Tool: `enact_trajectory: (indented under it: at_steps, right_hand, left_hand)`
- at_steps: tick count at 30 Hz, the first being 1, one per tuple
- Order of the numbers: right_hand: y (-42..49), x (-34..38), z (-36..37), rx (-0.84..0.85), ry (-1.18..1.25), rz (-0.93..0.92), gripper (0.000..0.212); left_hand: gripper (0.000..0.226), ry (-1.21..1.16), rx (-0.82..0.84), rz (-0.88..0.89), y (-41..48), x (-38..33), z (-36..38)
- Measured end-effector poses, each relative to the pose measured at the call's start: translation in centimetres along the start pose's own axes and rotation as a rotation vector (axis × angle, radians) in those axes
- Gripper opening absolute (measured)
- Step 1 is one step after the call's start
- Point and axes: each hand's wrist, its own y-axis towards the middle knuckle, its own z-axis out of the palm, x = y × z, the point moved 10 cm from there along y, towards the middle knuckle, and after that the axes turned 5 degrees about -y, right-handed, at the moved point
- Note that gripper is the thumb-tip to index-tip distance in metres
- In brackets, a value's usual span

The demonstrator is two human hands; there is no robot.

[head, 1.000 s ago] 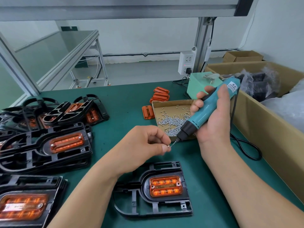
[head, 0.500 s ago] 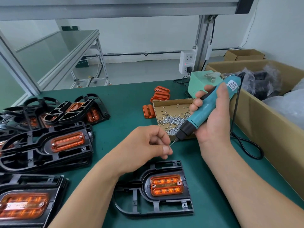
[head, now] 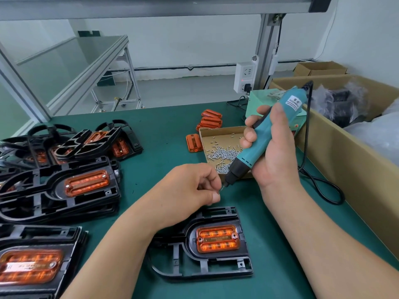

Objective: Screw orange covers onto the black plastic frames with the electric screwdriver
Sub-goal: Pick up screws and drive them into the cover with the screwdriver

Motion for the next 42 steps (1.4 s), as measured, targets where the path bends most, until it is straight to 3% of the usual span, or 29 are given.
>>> enact_trajectory:
  at_steps: [4,13,34,42]
  right_hand:
    - [-0.2,-0.1,0.8,0.068,0.017,0.005,0.026]
    - [-0.5,-0.7,0.2,-0.006,-0.009,0.015,0.025]
    - [0.1,0.0,-2.0,-0.164,0.036,0.014,0.024]
    - [0.1,-0.1,-2.0,-0.168,0.016,0.02,0.023]
  left_hand:
    - [0.023,0.007,0.017,-0.007,-0.2,-0.5,0.2]
    - [0.028,0.074,0.021,-0.012,-0.3,-0.8,0.3]
    - [0.012,-0.469,-0.1,-0.164,0.6,2.9,-1.5]
    - [0.003,-0.679,0.029,-0.21,0.5,3.3,-0.4]
